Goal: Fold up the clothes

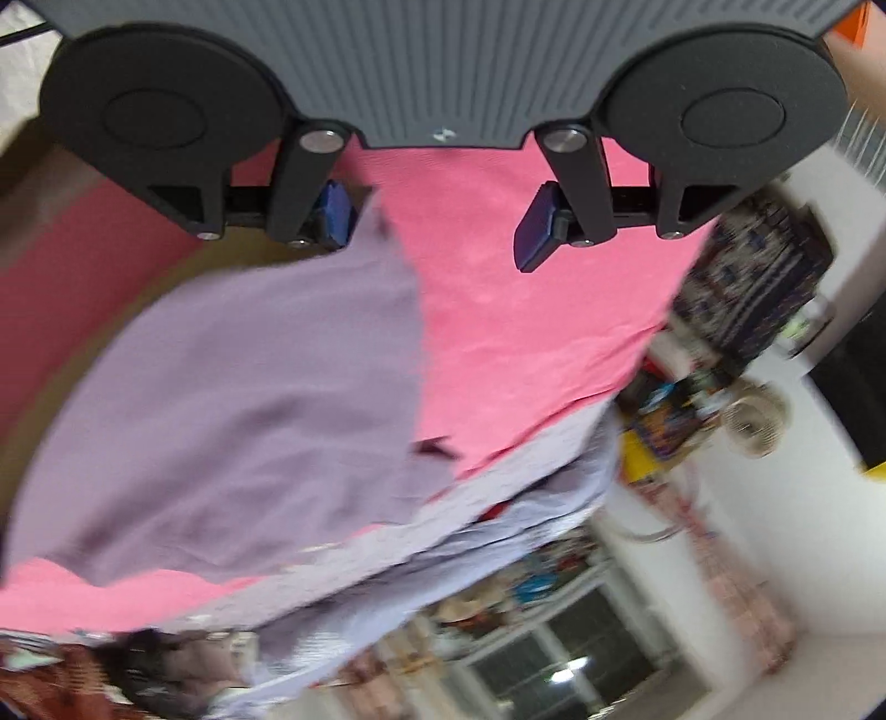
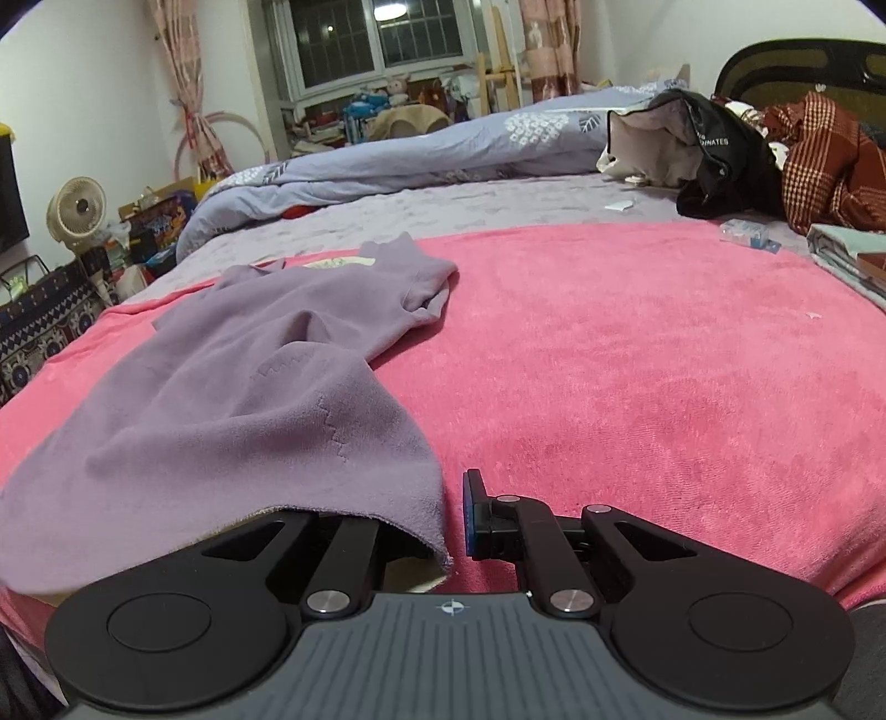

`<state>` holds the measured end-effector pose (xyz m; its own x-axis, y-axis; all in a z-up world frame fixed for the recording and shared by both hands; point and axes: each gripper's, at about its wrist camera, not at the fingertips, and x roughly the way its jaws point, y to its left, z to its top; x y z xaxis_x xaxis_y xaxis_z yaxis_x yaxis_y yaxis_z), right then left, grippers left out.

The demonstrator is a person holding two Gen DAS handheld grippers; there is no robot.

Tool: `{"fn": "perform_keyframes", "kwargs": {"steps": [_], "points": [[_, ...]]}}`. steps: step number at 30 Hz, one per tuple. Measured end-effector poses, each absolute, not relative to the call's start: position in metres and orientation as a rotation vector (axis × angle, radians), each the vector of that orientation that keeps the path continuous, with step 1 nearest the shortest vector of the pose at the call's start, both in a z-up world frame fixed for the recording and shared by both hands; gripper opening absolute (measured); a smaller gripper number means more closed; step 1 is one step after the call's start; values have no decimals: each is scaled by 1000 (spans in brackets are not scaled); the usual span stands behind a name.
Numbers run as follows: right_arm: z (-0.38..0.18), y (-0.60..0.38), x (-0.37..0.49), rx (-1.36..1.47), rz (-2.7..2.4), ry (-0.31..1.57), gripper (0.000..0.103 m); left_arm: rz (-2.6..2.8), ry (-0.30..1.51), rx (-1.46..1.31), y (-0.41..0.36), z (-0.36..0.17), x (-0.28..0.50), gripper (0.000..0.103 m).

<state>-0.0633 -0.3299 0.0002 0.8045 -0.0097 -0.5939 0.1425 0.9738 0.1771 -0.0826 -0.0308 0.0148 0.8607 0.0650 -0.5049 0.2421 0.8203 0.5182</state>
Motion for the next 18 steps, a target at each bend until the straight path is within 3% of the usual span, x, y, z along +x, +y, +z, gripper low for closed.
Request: {"fn": "perform_keyframes", "kwargs": {"steps": [10, 12, 13, 14, 15, 18], "points": [[7, -320, -65, 76, -92, 610, 11, -52, 515, 657, -42, -7, -54, 63], [0, -307, -64, -60, -84, 634, 11, -25, 534, 636, -32, -8, -52, 54], [-5, -301, -64, -110, -78, 656, 11, -19, 545, 620, -27, -8, -49, 39], [-8, -297, -63, -150, -70, 679, 7, -31, 558, 592, -26, -5, -43, 18], [-9, -294, -60, -176, -62, 700, 5, -44, 571, 564, -25, -2, -37, 4], [14, -293, -28, -236, -48, 689, 4, -65, 555, 488, -20, 25, 2, 3]]}}
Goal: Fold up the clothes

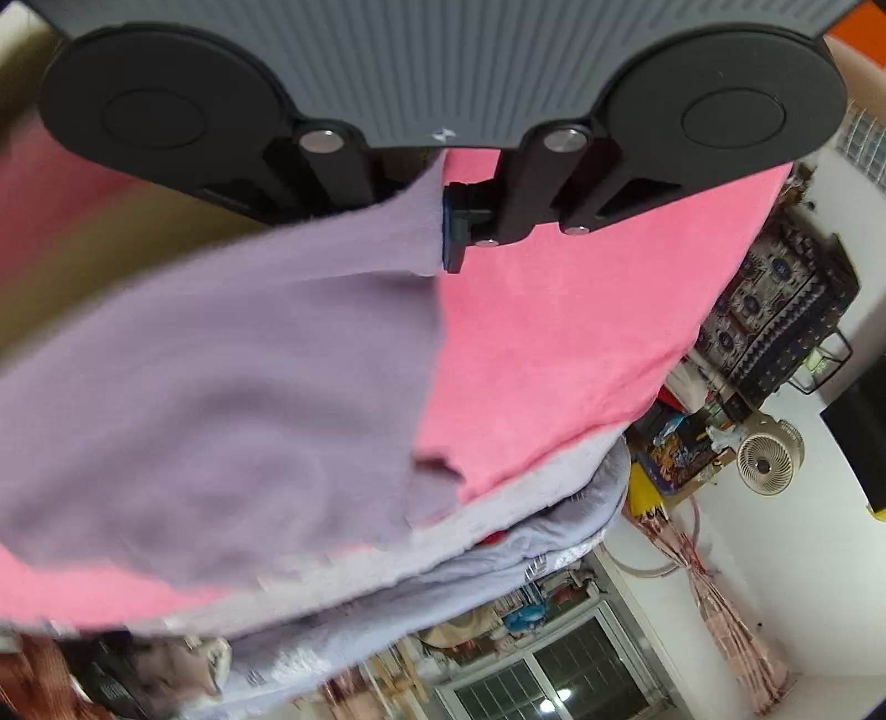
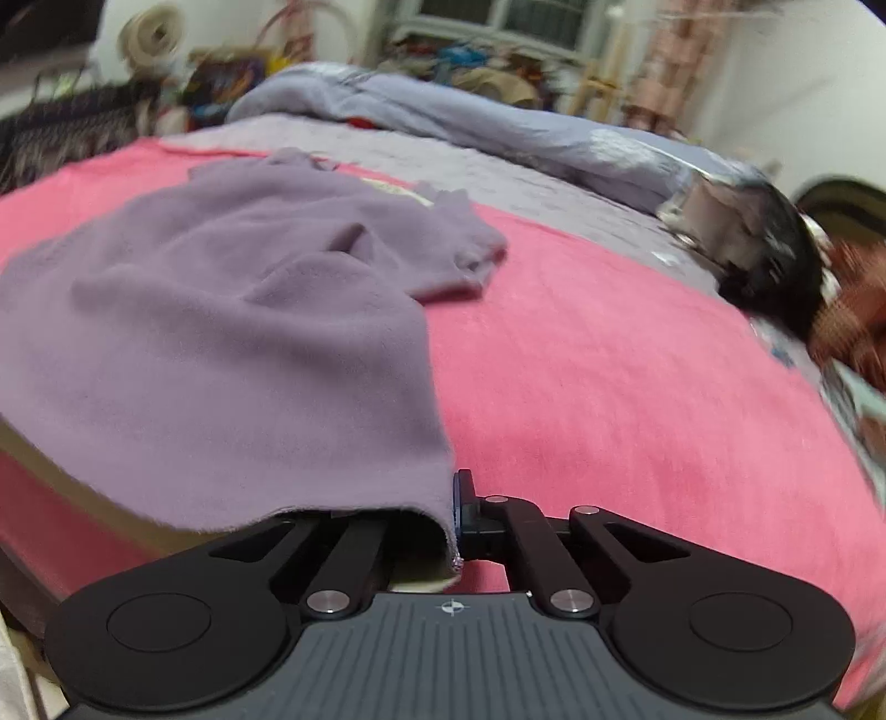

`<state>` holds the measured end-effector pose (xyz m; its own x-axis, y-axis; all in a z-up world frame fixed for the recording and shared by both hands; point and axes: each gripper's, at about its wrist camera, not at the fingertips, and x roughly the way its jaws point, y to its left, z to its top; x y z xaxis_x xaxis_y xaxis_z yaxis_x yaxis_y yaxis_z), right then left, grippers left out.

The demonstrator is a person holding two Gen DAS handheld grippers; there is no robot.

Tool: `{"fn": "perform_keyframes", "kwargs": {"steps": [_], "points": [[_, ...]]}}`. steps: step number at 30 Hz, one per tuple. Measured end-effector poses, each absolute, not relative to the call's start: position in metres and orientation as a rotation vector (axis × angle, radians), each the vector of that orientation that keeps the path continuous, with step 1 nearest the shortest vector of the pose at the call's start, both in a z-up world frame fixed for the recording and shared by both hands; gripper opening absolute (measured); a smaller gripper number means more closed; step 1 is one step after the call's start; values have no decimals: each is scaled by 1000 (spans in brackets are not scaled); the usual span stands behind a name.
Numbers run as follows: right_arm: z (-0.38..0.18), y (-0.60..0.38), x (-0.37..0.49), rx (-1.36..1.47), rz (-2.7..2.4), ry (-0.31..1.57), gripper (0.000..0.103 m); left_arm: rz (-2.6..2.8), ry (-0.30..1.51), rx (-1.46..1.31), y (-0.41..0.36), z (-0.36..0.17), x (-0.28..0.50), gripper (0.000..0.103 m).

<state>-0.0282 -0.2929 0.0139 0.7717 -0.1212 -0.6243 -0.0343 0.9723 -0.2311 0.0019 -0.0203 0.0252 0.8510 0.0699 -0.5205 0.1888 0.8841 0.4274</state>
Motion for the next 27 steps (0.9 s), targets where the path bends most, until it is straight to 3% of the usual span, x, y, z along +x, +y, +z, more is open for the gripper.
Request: {"fn": "perform_keyframes", "kwargs": {"steps": [4, 7, 8, 14, 17, 20, 24, 26, 27], "points": [[100, -309, -14, -214, -120, 429, 4, -53, 228, 194, -6, 169, 43, 4], [159, -318, -28, -215, -143, 259, 4, -109, 135, 277, -13, 206, 17, 5], [165, -321, -33, -229, -136, 256, 4, -134, 174, 328, -16, 194, 9, 5], [43, -339, -71, -292, -35, 793, 4, -320, 677, 460, -18, 50, -37, 10], [20, -334, -69, -272, -25, 865, 4, -329, 747, 478, -23, 22, -37, 7], [50, -337, -25, -290, -62, 737, 4, -326, 642, 495, -29, 63, 13, 9], [178, -345, -15, -161, -182, 222, 4, -181, 210, 270, -21, 212, 44, 7], [214, -348, -29, -131, -188, 75, 4, -180, 141, 309, -19, 224, 32, 7], [209, -351, -30, -138, -180, 103, 4, -180, 106, 328, -18, 229, 26, 8]]}}
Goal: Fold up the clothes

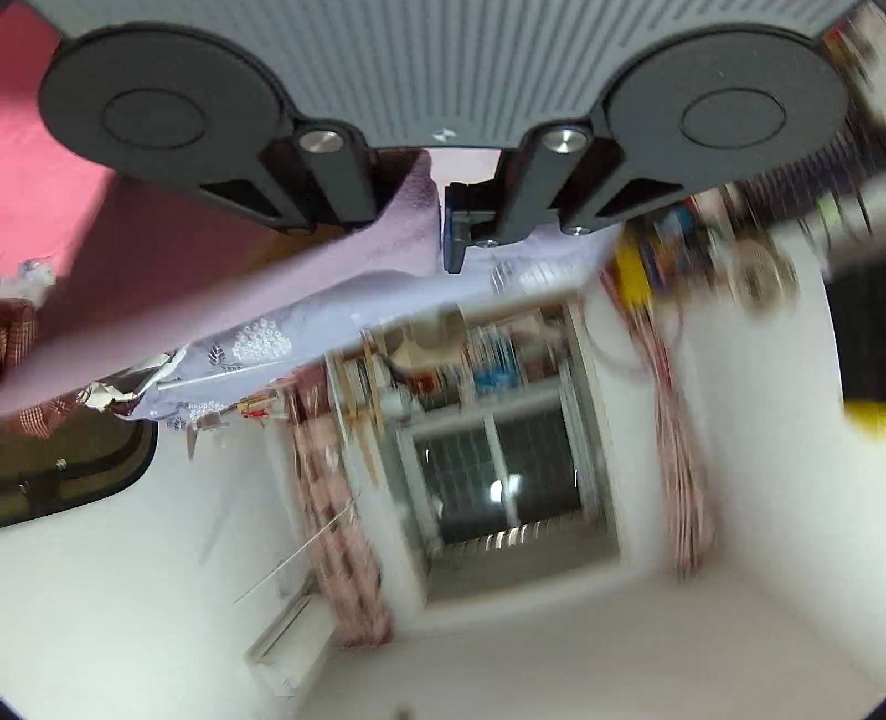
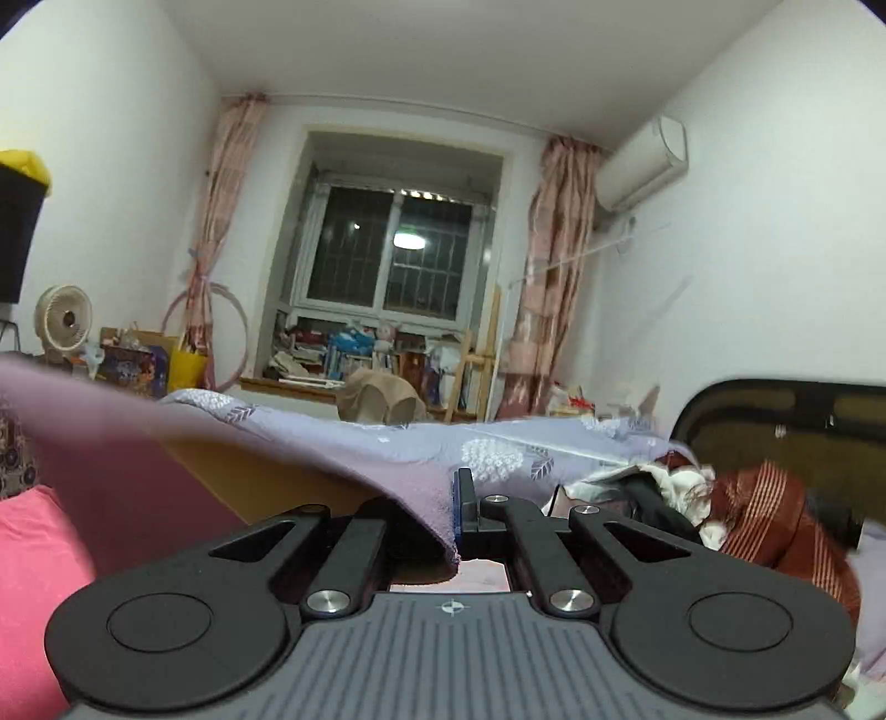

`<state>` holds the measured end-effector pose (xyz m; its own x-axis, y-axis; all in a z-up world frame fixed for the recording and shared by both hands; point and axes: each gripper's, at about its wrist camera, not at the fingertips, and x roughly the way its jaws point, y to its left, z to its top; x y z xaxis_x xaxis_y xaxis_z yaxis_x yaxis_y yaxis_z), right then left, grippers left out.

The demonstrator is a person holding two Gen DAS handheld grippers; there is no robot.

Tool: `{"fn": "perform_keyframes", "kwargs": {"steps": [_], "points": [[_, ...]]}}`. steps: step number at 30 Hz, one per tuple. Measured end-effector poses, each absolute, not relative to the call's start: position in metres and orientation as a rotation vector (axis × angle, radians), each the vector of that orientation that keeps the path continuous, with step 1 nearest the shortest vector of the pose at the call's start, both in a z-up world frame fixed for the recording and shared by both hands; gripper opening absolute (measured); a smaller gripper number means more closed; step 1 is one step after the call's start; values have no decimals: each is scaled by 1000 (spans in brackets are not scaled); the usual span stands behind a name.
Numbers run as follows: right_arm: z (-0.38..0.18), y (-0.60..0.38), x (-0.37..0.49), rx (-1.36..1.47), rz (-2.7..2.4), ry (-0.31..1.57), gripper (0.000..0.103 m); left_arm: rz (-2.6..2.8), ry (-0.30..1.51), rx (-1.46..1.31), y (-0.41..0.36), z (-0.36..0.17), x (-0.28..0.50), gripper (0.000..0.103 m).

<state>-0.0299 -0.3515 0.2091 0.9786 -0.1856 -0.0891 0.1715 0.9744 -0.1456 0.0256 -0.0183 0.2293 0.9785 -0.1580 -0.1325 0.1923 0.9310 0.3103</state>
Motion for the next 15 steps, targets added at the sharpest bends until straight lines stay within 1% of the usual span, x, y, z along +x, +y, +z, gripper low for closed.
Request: {"fn": "perform_keyframes", "kwargs": {"steps": [1, 3, 6, 9, 11, 12, 14, 15], "points": [[193, -354, -29, -147, -168, 169, 4, -185, 102, 348, -18, 227, 21, 8], [144, -357, -25, -174, -143, 349, 4, -228, 261, 394, -19, 179, 24, 8], [73, -355, -35, -199, -94, 597, 4, -276, 537, 447, -20, 85, 17, 9], [26, -344, -52, -209, -49, 762, 4, -323, 730, 394, -13, 31, -6, 10], [14, -341, -48, -235, -39, 810, 4, -335, 757, 416, -8, 20, -8, 10], [15, -340, -39, -249, -38, 817, 4, -345, 750, 432, -10, 26, 7, 10], [35, -342, -3, -260, -45, 777, 4, -354, 724, 464, -16, 44, 40, 14], [56, -348, 22, -269, -72, 712, 4, -326, 667, 481, -24, 67, 63, 14]]}}
